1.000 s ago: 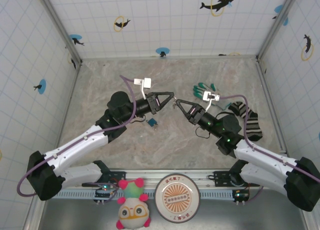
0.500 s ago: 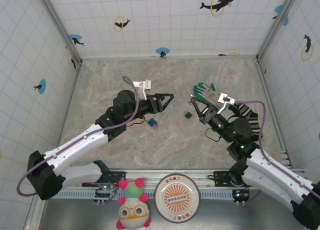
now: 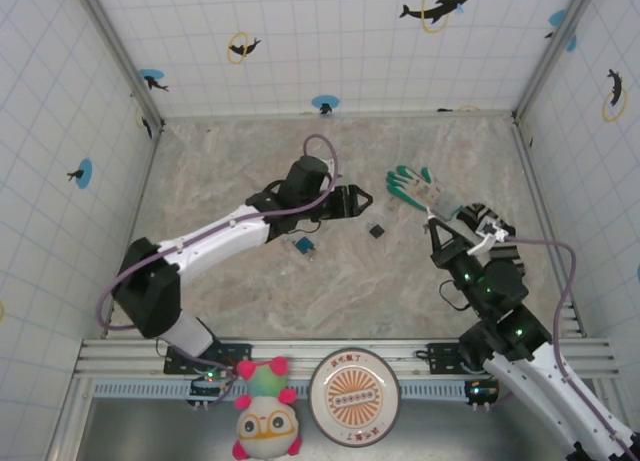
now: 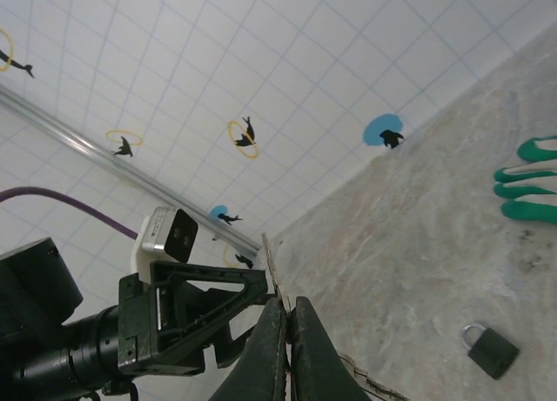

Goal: Unlock with the key

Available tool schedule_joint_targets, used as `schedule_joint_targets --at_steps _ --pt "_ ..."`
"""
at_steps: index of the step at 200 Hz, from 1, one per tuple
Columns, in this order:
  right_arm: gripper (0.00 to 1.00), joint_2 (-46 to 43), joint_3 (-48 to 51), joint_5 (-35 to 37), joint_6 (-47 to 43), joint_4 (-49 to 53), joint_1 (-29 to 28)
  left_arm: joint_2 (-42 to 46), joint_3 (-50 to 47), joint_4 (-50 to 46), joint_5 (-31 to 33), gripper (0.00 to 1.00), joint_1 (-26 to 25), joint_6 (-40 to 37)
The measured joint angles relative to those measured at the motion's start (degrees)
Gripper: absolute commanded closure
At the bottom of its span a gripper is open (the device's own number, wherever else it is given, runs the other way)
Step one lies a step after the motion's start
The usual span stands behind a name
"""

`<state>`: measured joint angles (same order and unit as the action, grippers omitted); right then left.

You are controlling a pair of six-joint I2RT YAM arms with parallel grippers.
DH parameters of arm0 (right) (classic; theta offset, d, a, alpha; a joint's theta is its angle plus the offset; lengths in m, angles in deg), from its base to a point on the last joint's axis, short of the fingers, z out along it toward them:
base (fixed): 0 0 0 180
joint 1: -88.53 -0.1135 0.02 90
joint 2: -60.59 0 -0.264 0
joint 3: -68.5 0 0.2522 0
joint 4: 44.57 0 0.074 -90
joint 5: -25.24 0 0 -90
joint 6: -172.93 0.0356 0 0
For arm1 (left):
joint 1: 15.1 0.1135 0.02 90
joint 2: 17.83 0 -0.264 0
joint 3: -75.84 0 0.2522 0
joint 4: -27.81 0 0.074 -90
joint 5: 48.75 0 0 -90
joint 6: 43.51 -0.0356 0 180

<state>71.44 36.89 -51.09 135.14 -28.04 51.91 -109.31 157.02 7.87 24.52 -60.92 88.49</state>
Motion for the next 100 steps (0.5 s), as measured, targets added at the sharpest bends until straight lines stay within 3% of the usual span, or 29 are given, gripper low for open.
schedule_joint_targets --at_steps 100 --pt "1.00 -6.19 1.09 7.15 -0.44 14.88 0.35 -27.08 18.78 -1.64 -6.84 0.30 -2.16 2.32"
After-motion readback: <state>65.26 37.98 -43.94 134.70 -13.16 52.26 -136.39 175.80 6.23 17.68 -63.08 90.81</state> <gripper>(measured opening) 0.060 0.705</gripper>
